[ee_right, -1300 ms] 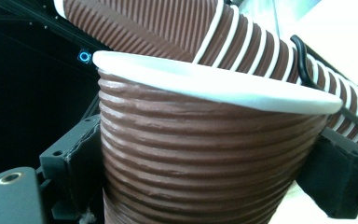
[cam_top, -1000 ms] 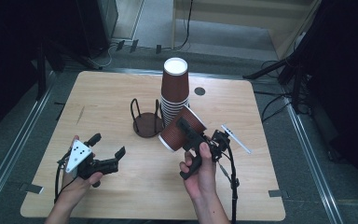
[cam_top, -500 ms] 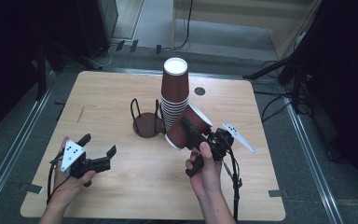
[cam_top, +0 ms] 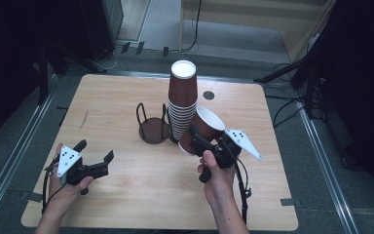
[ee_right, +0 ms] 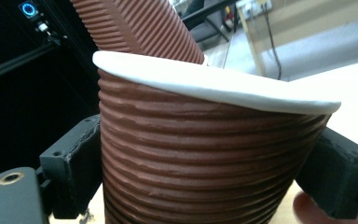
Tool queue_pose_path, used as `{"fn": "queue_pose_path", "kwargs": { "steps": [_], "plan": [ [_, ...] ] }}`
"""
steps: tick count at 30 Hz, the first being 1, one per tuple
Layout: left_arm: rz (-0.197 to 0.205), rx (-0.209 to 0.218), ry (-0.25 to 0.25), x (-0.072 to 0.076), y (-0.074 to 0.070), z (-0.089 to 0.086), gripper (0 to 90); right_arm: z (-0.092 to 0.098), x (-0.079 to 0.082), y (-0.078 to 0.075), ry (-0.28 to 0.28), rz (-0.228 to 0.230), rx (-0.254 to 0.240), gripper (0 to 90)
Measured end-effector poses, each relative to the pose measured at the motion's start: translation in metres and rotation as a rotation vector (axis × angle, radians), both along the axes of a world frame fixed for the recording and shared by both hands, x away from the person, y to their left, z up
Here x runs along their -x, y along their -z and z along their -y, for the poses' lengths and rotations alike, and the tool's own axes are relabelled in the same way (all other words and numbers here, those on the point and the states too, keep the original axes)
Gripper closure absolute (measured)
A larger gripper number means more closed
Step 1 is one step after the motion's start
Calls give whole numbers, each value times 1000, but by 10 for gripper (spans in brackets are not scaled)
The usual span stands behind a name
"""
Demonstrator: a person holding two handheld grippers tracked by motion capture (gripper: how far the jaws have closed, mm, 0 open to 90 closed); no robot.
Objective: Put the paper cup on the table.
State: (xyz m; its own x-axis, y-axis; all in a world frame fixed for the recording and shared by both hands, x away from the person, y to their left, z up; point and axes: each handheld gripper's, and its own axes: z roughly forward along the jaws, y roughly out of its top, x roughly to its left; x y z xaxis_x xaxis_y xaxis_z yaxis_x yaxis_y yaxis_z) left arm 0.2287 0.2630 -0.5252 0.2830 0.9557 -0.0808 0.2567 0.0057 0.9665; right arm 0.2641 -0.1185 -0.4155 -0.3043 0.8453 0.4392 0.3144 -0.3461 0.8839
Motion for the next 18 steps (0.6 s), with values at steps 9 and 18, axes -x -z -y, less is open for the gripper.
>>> {"fn": "queue_pose_path", "kwargs": {
  "steps": [9, 18],
  "plan": [
    [-13, -1, -24, -1, 3, -9, 0, -1, 2, -2, 76, 68, 134, 109],
    [-25, 3, -38, -3, 7, -14, 0, 1, -3, 2, 133, 105, 247, 109]
  ]
}}
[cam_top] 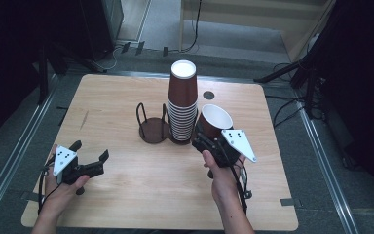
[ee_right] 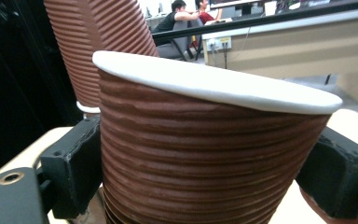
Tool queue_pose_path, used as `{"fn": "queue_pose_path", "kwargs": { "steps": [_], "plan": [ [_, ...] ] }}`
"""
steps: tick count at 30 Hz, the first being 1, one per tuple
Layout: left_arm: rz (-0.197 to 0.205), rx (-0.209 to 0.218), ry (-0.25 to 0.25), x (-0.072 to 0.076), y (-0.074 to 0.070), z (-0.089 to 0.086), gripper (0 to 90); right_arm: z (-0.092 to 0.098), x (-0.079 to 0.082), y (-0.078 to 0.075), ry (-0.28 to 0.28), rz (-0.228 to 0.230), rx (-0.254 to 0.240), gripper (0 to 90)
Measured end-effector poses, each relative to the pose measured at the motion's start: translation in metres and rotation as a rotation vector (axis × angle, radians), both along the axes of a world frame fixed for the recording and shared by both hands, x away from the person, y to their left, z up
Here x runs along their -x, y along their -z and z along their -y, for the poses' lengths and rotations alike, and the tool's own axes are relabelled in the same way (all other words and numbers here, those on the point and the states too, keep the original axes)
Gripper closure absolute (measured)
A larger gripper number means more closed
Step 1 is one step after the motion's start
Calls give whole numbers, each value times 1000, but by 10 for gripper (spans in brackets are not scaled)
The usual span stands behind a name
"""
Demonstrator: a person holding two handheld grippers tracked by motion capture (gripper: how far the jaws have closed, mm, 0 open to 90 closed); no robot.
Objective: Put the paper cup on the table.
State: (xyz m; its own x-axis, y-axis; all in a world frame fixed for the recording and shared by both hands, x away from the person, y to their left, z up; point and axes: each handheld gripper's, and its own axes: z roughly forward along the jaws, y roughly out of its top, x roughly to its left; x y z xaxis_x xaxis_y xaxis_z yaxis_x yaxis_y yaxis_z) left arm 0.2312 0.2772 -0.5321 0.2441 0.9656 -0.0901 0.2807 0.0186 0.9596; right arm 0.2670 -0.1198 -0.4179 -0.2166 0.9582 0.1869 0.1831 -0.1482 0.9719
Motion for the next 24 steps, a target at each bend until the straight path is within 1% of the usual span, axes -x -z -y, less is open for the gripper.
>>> {"fn": "queue_pose_path", "kwargs": {
  "steps": [1, 2, 4, 5, 6, 7, 9, 10, 13, 19, 24],
  "plan": [
    [-2, 1, -2, 0, 0, 0, 0, 0, -1, 1, 3, 6, 15, 109],
    [-5, 2, -3, -1, 1, -1, 0, 1, -2, 2, 7, 22, 41, 110],
    [-7, 1, -2, -1, 2, -1, 0, 1, -2, 2, 6, 31, 48, 110],
    [-9, 0, -2, -1, 2, -1, 0, 1, -2, 3, 3, 45, 48, 110],
    [-11, 0, 0, -1, 3, -1, 0, 2, -3, 4, 1, 78, 39, 110],
    [-14, -1, 0, -1, 3, -1, 0, 3, -3, 4, -2, 99, 30, 110],
    [-18, -4, -1, -1, 4, -1, 0, 5, -5, 5, -1, 112, 21, 110],
    [-19, -5, -3, -1, 4, -1, 0, 7, -7, 6, 10, 126, 34, 110],
    [-20, -3, -3, -2, 4, -1, 0, 8, -8, 7, 17, 135, 45, 110],
    [-24, -1, -6, -3, 5, 0, 0, 13, -15, 11, 42, 172, 94, 110],
    [-31, -2, -6, -3, 7, -1, 0, 19, -22, 14, 62, 177, 103, 110]
  ]
}}
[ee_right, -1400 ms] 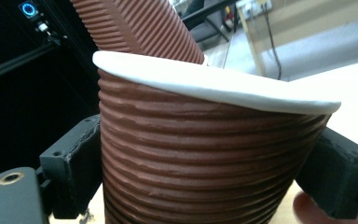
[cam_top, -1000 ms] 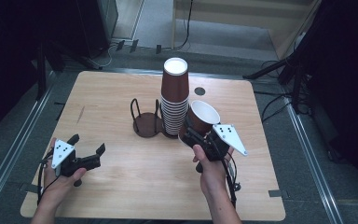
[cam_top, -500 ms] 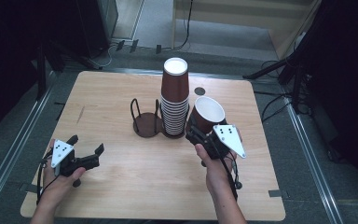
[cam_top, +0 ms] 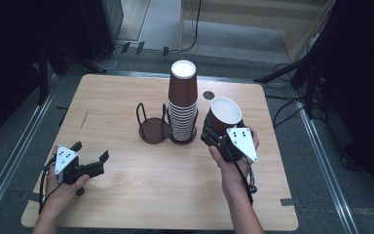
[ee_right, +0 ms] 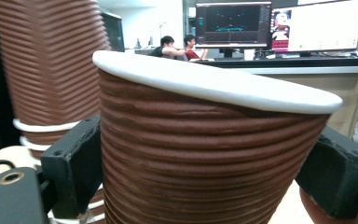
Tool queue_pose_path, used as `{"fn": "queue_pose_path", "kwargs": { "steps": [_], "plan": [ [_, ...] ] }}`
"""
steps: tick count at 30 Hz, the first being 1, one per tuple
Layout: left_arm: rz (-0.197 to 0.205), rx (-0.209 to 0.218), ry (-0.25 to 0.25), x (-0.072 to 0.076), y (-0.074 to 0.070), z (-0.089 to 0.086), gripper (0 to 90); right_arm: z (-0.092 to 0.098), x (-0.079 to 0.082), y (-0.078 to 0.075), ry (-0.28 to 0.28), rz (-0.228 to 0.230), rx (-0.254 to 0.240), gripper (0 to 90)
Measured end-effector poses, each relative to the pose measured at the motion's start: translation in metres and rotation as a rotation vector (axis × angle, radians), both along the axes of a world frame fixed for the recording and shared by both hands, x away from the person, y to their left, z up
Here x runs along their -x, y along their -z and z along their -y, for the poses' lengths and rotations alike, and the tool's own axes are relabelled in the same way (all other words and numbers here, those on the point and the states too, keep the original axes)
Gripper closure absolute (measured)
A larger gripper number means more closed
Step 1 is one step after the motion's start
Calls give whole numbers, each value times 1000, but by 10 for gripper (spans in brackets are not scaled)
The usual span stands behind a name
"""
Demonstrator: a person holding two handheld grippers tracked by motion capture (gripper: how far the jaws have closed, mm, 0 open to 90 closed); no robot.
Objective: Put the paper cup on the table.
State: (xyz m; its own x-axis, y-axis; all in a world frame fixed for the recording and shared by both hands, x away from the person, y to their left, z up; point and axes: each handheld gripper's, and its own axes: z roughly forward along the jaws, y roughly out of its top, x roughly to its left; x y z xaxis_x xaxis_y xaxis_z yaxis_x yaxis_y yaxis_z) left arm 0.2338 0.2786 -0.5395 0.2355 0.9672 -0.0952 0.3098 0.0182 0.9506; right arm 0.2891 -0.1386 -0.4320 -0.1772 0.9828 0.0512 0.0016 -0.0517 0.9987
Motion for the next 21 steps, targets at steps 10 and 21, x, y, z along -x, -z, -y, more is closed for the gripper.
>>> {"fn": "queue_pose_path", "kwargs": {
  "steps": [10, 21],
  "plan": [
    [-8, 7, -2, -1, 1, -1, 0, 7, -14, 12, 16, 5, 58, 110],
    [-12, 5, 0, -1, 2, 0, 0, 15, -21, 23, 30, -13, 55, 110]
  ]
}}
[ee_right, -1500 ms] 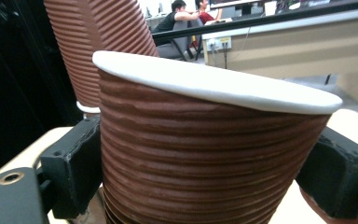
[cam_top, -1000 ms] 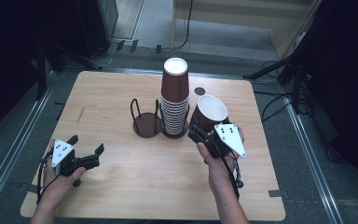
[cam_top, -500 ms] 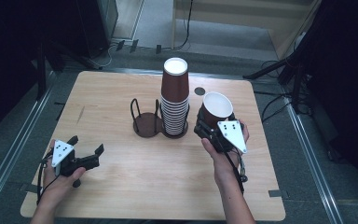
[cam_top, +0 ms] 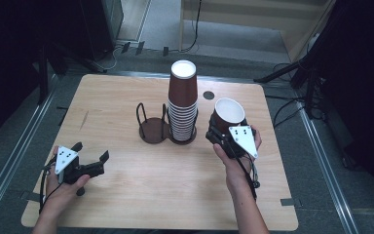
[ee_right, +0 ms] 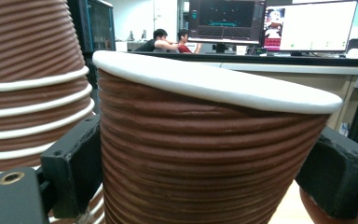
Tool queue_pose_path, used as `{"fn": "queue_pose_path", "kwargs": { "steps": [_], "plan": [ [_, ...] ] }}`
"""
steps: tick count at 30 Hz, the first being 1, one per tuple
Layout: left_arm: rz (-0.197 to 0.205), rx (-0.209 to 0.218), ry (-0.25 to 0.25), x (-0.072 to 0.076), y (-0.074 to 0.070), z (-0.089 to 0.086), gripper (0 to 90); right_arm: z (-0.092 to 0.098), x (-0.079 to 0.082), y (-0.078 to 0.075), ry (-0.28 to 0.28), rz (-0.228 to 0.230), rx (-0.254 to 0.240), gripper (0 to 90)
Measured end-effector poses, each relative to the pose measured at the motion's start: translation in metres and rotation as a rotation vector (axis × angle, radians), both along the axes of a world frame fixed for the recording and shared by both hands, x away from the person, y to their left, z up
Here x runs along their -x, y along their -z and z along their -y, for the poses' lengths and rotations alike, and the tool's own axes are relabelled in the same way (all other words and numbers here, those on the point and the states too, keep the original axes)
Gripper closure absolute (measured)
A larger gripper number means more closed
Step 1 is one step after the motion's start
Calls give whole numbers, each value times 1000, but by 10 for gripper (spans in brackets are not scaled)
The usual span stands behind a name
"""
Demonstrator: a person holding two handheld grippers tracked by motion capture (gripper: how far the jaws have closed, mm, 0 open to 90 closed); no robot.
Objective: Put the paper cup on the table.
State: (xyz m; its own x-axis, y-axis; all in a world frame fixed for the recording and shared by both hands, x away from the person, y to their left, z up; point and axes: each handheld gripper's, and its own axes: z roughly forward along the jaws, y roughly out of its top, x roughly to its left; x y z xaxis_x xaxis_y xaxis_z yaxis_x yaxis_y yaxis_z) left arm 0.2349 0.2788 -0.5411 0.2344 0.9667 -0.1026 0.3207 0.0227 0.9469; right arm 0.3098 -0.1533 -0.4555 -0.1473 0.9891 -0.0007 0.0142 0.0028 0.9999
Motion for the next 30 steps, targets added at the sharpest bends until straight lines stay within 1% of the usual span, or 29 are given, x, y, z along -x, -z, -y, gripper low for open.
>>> {"fn": "queue_pose_path", "kwargs": {
  "steps": [3, 5, 8, 11, 17, 20, 24, 28, 29, 30],
  "plan": [
    [0, 1, -1, 0, 0, 0, 0, 2, -2, 3, 5, -5, 0, 110],
    [-1, 2, -1, 0, 0, 0, 0, 3, -3, 6, 12, -16, -2, 110],
    [-3, 3, 0, 0, 0, 0, 0, 4, -5, 7, 17, -17, 3, 110],
    [2, 16, 0, 1, -1, 0, 0, 5, -7, 10, 23, -18, -2, 110],
    [-2, 10, 1, 1, -1, -1, 0, 6, -9, 13, 28, -24, -1, 110],
    [-2, 8, 0, 1, 0, -1, 0, 7, -11, 16, 41, -33, 2, 109],
    [-5, 4, 3, 1, 1, 0, 0, 10, -16, 23, 70, -52, -30, 107],
    [-6, 6, 3, 1, 1, 0, 0, 12, -18, 28, 83, -52, -30, 107],
    [-7, 5, 3, 1, 2, 0, 0, 14, -20, 32, 92, -47, -13, 107],
    [-7, 5, 4, 1, 2, 0, 0, 14, -20, 32, 92, -47, -13, 107]
  ]
}}
